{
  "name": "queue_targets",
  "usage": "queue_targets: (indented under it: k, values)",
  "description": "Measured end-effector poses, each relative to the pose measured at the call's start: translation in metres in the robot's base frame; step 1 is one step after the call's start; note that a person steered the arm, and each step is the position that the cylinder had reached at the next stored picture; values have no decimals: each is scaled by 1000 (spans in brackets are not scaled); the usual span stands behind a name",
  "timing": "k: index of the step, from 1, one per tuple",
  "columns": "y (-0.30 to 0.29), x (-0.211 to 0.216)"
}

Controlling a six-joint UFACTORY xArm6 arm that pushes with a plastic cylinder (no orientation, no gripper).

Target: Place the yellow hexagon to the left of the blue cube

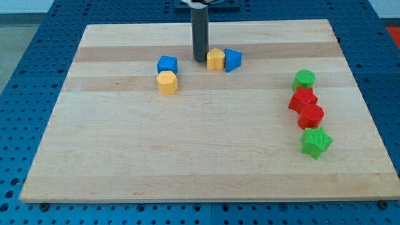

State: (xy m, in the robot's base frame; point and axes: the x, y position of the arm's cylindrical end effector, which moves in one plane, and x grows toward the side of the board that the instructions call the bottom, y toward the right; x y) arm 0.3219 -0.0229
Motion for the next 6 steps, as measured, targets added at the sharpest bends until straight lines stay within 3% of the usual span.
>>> queue_targets:
  k: [1, 4, 5, 6]
  values:
    - [-28, 28]
    - [-36, 114]
    - [-63, 112]
    - [-103, 83]
